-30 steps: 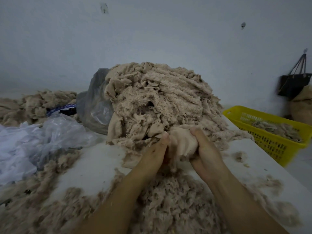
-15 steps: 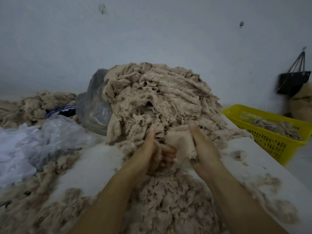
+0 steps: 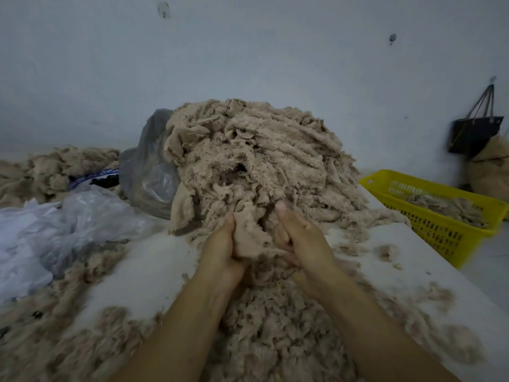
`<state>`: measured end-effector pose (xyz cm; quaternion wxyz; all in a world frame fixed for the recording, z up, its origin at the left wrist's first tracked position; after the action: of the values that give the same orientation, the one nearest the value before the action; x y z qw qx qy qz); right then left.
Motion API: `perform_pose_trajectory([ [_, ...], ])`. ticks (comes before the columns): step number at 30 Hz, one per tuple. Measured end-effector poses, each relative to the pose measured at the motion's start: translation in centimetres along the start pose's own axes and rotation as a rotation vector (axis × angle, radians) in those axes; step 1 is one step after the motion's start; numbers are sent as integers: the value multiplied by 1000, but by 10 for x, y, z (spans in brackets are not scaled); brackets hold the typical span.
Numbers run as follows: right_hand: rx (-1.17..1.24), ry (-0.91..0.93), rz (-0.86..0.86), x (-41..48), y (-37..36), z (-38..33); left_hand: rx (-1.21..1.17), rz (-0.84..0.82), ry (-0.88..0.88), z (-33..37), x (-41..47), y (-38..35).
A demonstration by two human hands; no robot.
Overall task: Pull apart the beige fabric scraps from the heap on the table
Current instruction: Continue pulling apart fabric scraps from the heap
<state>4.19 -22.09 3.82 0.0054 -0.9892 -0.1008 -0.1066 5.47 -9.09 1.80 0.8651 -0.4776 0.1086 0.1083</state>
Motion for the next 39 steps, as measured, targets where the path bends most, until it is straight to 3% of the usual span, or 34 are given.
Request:
perform_pose_trajectory([
  [5,197,44,11,-1,4,-2,-15,78,-59,4,5,6],
  [8,466,119,149,5,39,0,-146,96,-143,32,13,24],
  [9,423,84,234,8,50,4,-152,20,-143,33,10,22],
  [11,22,-144,312,10,52,19,49,-170,-95,15,3,11],
  [13,-356,-317,208,11,38,34,323,-252,-95,-8,-5,2],
  [14,-421,-338,150,12,32,39,403,-272,-102,-13,-9,-1],
  [15,-400,-326,88,12,29,42,460,-299,-108,-16,-11,-2],
  [19,125,-347,-143,14,28,42,861,-512,-172,-15,-17,6],
  [21,83,-358,-155,15,28,41,1046,-631,-184,-19,-23,3],
  [24,-157,-412,-7,21,37,45,1255,-761,-204,-26,-26,-3],
  [27,-256,-334,101,24,39,39,1280,-855,-159,-29,-28,-3],
  [29,-115,-259,114,21,35,35,1135,-768,-102,-23,-27,-2],
  [31,-27,-190,73,15,28,32,954,-573,-83,-17,-18,2],
  [33,-94,-136,-19,8,18,27,803,-396,-109,-12,-8,5],
  [37,-329,-109,-294,-2,2,25,637,-170,27,-8,5,8],
  [39,-377,-128,-377,-5,-1,26,437,-143,104,-6,10,11],
])
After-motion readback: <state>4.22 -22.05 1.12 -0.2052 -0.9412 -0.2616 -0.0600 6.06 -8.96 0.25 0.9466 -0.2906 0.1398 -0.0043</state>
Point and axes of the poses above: each hand's wrist, its own x-axis towards the middle knuckle, its own y-axis out of the back of the hand, z = x × y, the point moved 2 cm from there along x, towards the middle knuckle, and after that the axes turned 12 degrees about -x, right-handed, at the moved point
